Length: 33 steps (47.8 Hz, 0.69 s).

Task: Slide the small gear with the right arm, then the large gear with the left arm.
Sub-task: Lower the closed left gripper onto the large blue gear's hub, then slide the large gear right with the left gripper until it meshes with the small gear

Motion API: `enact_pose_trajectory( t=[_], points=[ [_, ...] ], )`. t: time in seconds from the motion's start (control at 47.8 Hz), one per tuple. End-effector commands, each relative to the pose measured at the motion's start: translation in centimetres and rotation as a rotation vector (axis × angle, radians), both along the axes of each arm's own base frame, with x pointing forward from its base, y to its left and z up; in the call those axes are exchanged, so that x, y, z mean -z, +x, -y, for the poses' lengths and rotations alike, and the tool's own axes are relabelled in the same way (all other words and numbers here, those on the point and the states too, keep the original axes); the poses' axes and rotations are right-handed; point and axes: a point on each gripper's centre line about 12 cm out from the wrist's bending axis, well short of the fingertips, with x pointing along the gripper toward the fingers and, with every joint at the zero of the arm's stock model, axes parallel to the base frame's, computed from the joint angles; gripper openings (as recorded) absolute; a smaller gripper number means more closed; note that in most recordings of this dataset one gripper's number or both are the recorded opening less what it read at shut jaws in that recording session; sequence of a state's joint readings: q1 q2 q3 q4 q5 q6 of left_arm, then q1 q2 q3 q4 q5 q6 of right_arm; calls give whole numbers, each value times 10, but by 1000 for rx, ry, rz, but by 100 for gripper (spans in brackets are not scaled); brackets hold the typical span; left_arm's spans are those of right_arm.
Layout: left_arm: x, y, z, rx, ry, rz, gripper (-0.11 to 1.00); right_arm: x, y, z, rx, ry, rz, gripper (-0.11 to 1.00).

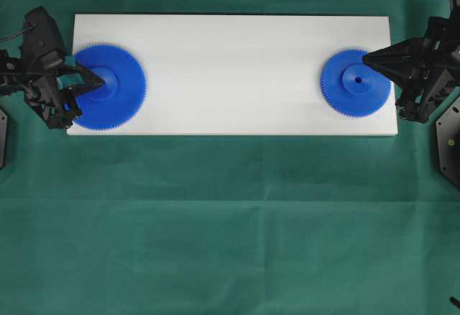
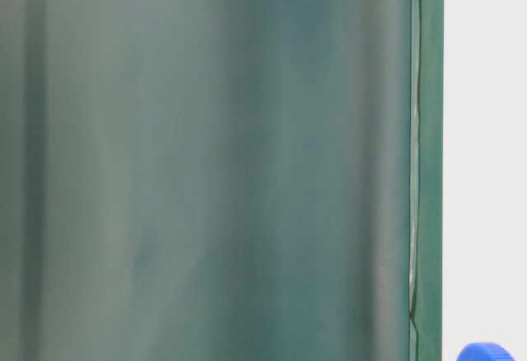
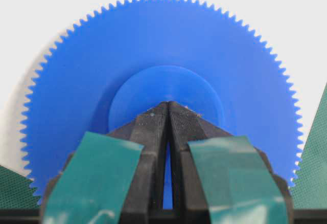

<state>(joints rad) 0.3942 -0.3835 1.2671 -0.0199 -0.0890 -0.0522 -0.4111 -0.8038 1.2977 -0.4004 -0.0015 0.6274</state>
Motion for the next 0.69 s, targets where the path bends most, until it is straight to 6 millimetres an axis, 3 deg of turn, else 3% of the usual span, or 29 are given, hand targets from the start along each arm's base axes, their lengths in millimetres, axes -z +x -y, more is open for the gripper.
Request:
enact_pose_trajectory(
  t=[0.0,0.147,0.335,0.67],
  points=[
    [-2,4,-2,-3,2,9,0,-4,2,0,-3,-2,17,50],
    [-7,10,-1,12,7,22,0,-5,3,0,-3,-3,18,50],
    [-10,36,-8,24,7,20,0,-5,3,0,-9,-5,24,50],
    [-7,135,-26,94,23,19,0,-1,1,-1,-9,-1,15,50]
  ],
)
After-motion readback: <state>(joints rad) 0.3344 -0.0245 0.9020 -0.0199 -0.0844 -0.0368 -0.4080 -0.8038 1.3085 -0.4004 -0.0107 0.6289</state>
